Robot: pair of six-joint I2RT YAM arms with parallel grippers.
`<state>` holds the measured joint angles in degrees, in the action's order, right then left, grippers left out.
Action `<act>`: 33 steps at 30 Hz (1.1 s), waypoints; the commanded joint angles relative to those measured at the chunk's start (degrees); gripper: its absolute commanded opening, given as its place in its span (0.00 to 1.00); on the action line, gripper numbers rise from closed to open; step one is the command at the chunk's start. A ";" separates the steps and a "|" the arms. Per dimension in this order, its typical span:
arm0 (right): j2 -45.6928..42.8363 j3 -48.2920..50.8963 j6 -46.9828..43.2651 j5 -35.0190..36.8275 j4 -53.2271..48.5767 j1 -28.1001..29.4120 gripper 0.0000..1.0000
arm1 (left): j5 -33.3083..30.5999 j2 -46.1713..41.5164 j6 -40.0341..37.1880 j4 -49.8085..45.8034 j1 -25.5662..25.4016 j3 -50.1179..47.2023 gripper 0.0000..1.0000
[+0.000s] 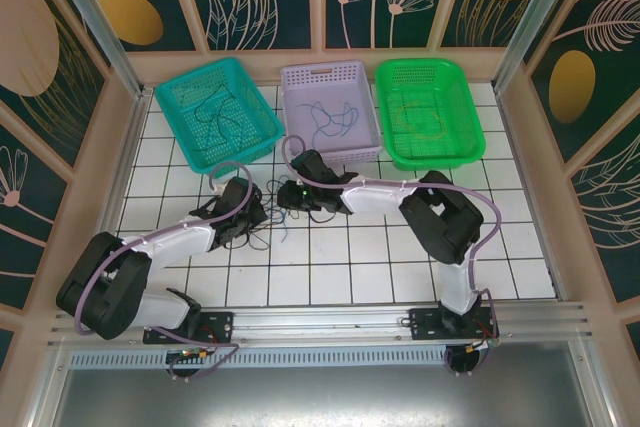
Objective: Untangle the cables
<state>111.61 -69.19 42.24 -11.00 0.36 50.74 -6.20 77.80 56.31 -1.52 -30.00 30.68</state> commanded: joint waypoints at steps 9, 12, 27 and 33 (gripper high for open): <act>-0.04 -0.22 -1.46 1.35 -1.73 0.59 0.40 | 0.62 0.77 -0.84 -0.71 -0.76 1.38 0.00; 1.32 -1.64 -1.20 0.81 -2.01 0.59 0.35 | 0.57 0.93 -0.77 -0.67 -0.88 1.45 0.00; -17.23 8.46 -0.17 17.69 -3.77 -2.03 0.00 | -4.57 -2.65 0.74 -7.04 -1.13 1.70 0.00; -28.63 13.29 -1.64 19.17 -5.65 -4.75 0.00 | -5.25 -5.01 3.13 -6.61 -1.17 0.79 0.00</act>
<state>86.32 -57.54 41.21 4.60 -3.73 46.61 -9.52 74.13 57.69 -6.48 -30.76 31.57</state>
